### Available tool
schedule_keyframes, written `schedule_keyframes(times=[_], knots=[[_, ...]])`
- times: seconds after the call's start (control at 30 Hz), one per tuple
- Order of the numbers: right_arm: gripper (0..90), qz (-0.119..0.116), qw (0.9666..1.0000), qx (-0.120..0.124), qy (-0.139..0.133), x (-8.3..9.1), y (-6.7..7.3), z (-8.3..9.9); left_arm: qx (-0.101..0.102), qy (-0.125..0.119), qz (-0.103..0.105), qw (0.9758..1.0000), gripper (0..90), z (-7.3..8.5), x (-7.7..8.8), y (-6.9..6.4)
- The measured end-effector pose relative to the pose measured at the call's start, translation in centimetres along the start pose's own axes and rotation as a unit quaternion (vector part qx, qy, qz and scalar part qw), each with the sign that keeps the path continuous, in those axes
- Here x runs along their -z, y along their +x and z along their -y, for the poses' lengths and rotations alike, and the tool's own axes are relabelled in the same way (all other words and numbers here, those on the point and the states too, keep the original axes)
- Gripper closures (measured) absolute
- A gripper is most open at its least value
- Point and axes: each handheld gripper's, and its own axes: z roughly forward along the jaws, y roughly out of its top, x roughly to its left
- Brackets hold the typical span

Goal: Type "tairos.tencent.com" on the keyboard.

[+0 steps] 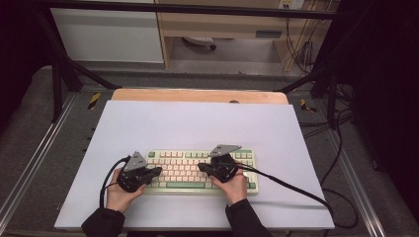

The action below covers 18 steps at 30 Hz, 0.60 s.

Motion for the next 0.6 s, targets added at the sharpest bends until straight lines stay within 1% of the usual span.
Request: schedule_keyframes(times=[0.13, 0.17, 0.33, 0.47, 0.6], knots=[[90.0, 0.006, 0.9999, -0.008, 0.003, -0.5, -0.1, 0.1, 0.001, 0.000, -0.001, 1.0000, 89.7, 0.0, 0.0, 0.0], [90.0, 0.007, 0.9999, -0.006, 0.004, -0.6, -0.2, 0.1, 0.000, 0.000, 0.000, 1.0000, 89.7, 0.0, 0.0, 0.0], [90.0, 0.008, 0.9999, -0.012, 0.002, -1.0, -0.3, 0.2, -0.001, 0.001, 0.001, 1.0000, 89.7, 0.0, -0.1, 0.0], [90.0, 0.012, 0.9998, -0.012, 0.007, -1.2, -0.5, 0.2, -0.001, 0.001, 0.000, 1.0000, 89.7, 0.0, -0.1, 0.0], [90.0, 0.010, 0.9998, -0.013, 0.009, -1.4, -0.5, 0.3, -0.001, 0.001, 0.000, 1.0000, 89.7, 0.0, 0.0, 0.0]])
